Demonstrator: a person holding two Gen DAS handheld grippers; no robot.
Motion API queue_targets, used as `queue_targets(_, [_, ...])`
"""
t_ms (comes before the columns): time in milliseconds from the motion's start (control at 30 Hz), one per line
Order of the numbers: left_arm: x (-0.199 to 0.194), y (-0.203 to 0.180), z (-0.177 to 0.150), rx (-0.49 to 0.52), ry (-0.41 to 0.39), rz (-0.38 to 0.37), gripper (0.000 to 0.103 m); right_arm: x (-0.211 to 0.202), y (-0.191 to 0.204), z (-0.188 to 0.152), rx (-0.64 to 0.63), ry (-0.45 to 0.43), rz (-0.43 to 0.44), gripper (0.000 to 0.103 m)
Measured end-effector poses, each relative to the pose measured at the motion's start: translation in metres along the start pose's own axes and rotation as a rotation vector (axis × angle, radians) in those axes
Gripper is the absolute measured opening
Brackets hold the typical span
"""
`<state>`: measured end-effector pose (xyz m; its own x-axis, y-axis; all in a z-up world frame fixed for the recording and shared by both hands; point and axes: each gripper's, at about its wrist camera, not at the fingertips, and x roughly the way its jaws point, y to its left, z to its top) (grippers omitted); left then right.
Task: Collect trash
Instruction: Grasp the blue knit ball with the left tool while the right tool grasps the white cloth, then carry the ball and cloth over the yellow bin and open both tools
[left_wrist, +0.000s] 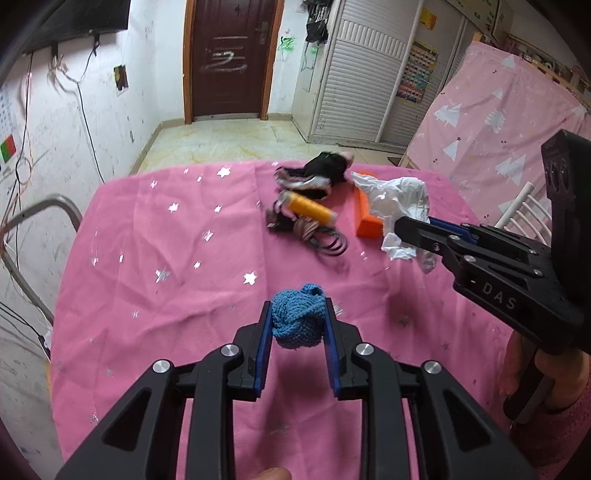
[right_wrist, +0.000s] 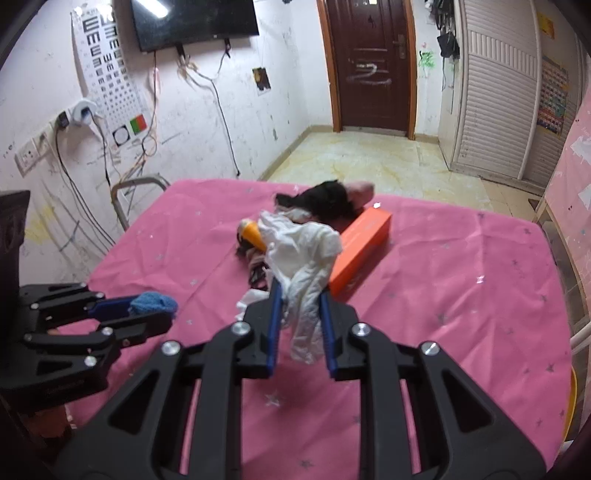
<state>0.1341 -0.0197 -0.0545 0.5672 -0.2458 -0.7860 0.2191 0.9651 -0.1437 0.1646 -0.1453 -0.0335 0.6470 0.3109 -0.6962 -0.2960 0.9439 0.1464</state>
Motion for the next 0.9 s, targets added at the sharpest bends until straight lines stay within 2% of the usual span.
queue_targets(467, [0.000,-0.071,0.019,0.120,-0.009,0.000,0.017,-0.051,-0.073,-0.008,0.105,-0.103,-0.048,0.018])
queue_targets(767, [0.011,-0.132,0.033,0.209,-0.002,-0.020,0.017,-0.080,-0.133,-0.025,0.187,-0.146,-0.102,0.018])
queue_targets(900, [0.014,-0.170,0.038,0.265,-0.001,-0.045,0.017,-0.094,-0.162,-0.036,0.228,-0.159,-0.133,0.018])
